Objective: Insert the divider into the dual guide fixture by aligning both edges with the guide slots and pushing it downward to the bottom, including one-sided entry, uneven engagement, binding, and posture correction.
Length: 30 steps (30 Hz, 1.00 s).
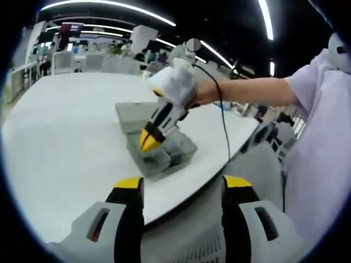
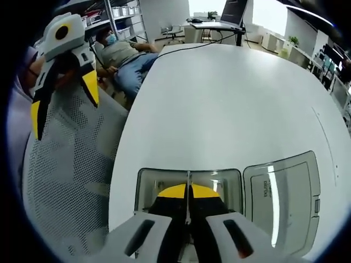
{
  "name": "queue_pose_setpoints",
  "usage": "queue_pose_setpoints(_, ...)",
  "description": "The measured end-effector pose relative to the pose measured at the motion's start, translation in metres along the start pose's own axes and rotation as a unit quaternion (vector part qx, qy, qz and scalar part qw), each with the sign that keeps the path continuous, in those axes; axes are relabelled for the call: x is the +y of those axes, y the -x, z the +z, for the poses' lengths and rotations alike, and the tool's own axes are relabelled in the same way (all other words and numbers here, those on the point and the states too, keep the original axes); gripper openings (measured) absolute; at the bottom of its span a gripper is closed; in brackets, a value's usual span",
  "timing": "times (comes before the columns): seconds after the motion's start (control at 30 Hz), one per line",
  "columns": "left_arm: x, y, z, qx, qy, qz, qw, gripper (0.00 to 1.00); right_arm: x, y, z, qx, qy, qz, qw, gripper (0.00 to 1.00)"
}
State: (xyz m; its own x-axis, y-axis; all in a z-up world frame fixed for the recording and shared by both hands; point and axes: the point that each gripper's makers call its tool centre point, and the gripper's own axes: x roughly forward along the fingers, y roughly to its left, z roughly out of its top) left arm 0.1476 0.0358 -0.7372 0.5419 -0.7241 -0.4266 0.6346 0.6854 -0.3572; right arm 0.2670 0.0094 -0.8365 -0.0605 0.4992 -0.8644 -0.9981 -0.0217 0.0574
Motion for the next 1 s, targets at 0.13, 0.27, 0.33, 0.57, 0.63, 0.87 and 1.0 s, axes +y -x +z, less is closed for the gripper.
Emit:
queue_pose_setpoints(0.13,-0.001,0.001,0.0,-0.002,-0.002,0.0,1.0,0.55,-0.002,0.0,-0.001,0.003,-0.016,-0.008,0.9998,0.0)
queue_pose_setpoints(0.27,-0.001,0.002,0.002,-0.009,-0.004,0.0,1.0,0.57,-0.002,0.003,-0.004,0.01,-0.026,-0.017,0.9995,0.0)
queue_pose_setpoints(0.33,-0.001,0.002,0.003,-0.012,-0.003,-0.002,0.9999,0.59,0.001,0.007,-0.004,0.008,-0.028,-0.019,0.9994,0.0)
queue_pose_setpoints(0.57,-0.006,0.004,0.004,-0.017,-0.005,-0.018,0.9997,0.64,0.006,0.024,0.006,-0.026,-0.054,-0.035,0.9976,0.07)
queue_pose_setpoints(0.63,-0.007,0.004,0.004,-0.016,-0.006,-0.023,0.9996,0.65,0.007,0.029,0.009,-0.036,-0.058,-0.041,0.9968,0.12)
queue_pose_setpoints(0.87,-0.016,0.005,0.001,-0.012,-0.02,-0.043,0.9988,0.66,0.02,0.042,0.017,-0.068,-0.083,-0.048,0.9931,0.25)
queue_pose_setpoints(1.0,-0.018,0.005,0.0,-0.011,-0.025,-0.05,0.9984,0.66,0.027,0.051,0.02,-0.088,-0.098,-0.062,0.9894,0.26)
